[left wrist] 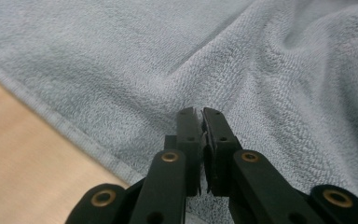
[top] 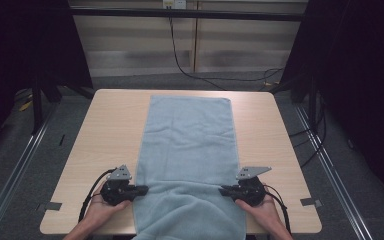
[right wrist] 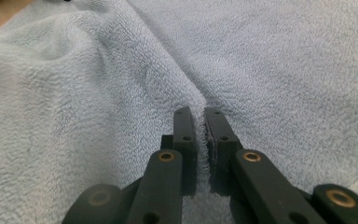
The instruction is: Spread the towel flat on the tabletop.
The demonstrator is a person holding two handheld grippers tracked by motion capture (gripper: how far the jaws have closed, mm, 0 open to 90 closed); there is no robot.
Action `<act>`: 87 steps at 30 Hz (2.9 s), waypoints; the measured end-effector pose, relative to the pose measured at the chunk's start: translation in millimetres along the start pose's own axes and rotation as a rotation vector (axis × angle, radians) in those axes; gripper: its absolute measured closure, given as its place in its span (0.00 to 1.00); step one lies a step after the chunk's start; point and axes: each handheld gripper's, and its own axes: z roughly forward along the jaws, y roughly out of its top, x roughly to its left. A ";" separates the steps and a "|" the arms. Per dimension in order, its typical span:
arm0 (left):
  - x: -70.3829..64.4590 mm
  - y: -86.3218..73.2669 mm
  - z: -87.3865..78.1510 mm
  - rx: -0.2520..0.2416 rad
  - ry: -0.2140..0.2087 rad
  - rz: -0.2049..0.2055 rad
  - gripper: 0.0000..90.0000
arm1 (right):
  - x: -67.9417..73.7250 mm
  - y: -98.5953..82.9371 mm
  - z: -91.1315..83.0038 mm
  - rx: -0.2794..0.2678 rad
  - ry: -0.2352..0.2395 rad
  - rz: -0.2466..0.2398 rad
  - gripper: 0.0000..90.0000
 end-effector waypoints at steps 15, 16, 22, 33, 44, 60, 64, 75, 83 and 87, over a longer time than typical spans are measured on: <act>-3.7 5.5 -34.8 -0.151 -0.101 -0.063 0.80 | 11.5 2.5 -25.7 -0.096 0.084 0.001 0.75; 0.6 9.2 -35.6 -0.166 -0.102 -0.077 0.78 | 8.6 6.5 -25.1 -0.106 0.089 0.005 0.75; 31.0 32.7 -16.1 -0.113 0.035 -0.082 0.66 | -6.7 34.2 -6.6 -0.096 0.050 -0.002 0.66; 79.1 39.8 26.4 -0.065 0.125 -0.128 0.54 | -47.8 62.6 51.9 -0.020 -0.025 0.025 0.57; 62.4 34.1 28.1 -0.046 0.194 -0.002 0.51 | -40.9 45.8 54.1 -0.042 -0.069 0.010 0.55; 68.4 42.4 36.8 -0.066 0.174 -0.022 0.55 | -9.6 30.5 39.9 0.010 -0.096 -0.085 0.88; 59.3 38.1 32.8 -0.041 0.167 0.031 0.78 | -12.6 28.8 39.2 -0.001 -0.064 -0.055 0.93; 13.7 13.0 18.0 -0.015 0.042 0.062 0.89 | 18.9 -4.6 10.4 0.011 0.003 -0.018 0.93; -17.4 -5.1 3.4 0.026 -0.042 0.053 0.88 | 54.5 -26.0 -6.9 0.052 0.079 -0.021 0.92; -24.9 -9.6 -2.4 0.037 -0.050 0.067 0.82 | 59.5 -27.8 -9.8 0.055 0.090 0.003 0.80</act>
